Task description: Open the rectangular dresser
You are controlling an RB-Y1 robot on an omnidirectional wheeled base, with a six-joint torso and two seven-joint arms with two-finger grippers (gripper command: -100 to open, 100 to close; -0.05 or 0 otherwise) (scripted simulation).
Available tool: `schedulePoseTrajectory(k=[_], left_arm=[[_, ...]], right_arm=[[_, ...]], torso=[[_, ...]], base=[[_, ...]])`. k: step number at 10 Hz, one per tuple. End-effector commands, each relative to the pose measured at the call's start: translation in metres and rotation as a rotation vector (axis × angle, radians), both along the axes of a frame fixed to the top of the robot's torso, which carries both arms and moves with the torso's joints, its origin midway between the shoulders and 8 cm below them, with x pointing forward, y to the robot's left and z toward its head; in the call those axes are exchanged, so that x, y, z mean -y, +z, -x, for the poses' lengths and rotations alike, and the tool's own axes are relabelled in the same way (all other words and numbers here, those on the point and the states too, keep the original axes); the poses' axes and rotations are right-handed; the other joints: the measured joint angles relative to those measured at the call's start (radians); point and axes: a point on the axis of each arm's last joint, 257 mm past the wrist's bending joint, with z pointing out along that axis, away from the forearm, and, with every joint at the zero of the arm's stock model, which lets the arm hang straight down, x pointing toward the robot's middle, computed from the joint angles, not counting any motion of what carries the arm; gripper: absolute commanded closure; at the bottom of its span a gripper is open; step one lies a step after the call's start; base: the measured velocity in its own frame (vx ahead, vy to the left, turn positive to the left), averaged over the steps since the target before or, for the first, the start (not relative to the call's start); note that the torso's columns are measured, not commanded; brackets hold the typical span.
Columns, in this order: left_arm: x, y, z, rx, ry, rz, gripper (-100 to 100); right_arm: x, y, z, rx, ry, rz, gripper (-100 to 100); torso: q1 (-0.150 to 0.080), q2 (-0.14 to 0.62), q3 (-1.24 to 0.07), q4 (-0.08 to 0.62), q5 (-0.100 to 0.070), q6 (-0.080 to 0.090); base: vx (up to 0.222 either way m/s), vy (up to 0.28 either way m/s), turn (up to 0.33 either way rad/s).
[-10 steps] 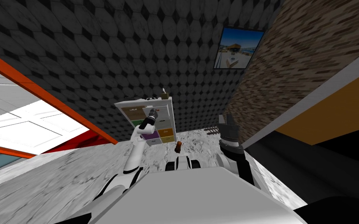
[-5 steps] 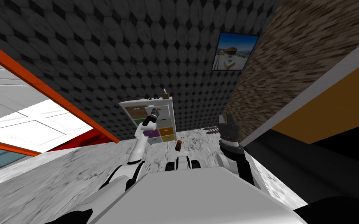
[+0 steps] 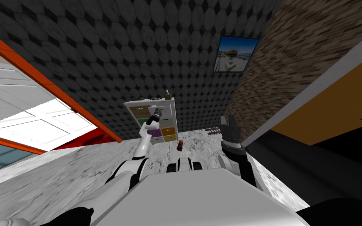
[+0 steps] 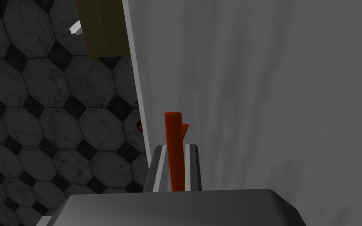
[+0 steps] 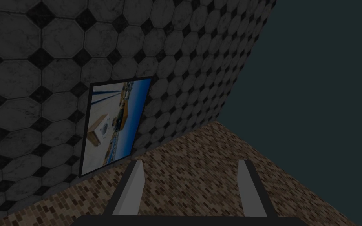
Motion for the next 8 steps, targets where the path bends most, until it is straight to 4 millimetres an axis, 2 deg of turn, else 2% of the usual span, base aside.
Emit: schedulePoseTrajectory(k=[1, 2, 3, 5, 6, 7, 8], left_arm=[[0.009, 0.011, -0.014, 0.030, -0.025, -0.004, 100], [0.011, 0.016, -0.019, 0.040, -0.027, -0.002, 100], [0.010, 0.010, -0.026, 0.022, -0.023, 0.000, 100], [0.003, -0.011, -0.031, -0.020, -0.011, 0.004, 100], [0.013, 0.010, -0.037, 0.028, -0.032, -0.003, 100], [0.015, 0.016, -0.041, 0.041, -0.035, -0.001, 100], [0.014, 0.011, -0.047, 0.023, -0.030, 0.001, 100]], right_arm=[[0.000, 0.000, 0.000, 0.000, 0.000, 0.000, 0], [0.000, 0.000, 0.000, 0.000, 0.000, 0.000, 0], [0.000, 0.000, 0.000, 0.000, 0.000, 0.000, 0], [0.000, 0.000, 0.000, 0.000, 0.000, 0.000, 0], [0.000, 0.000, 0.000, 0.000, 0.000, 0.000, 0], [0.000, 0.000, 0.000, 0.000, 0.000, 0.000, 0], [0.000, 0.000, 0.000, 0.000, 0.000, 0.000, 0]], torso=[[0.003, -0.003, -0.002, -0.004, 0.002, 0.000], [0.004, 0.001, 0.000, -0.001, 0.002, 0.000], [0.003, 0.004, 0.003, 0.002, 0.001, 0.000], [0.001, -0.001, -0.001, -0.002, 0.001, 0.000], [0.003, -0.004, -0.003, -0.005, 0.002, 0.000], [0.003, 0.000, 0.000, -0.002, 0.002, 0.001], [0.002, 0.004, 0.002, 0.001, 0.001, 0.001]], base=[[-0.104, -0.003, 0.034], [-0.128, 0.001, 0.015], [-0.055, 0.007, -0.003], [0.001, -0.001, -0.006], [-0.093, -0.012, 0.039], [-0.128, -0.003, 0.012], [-0.065, 0.004, 0.008]])
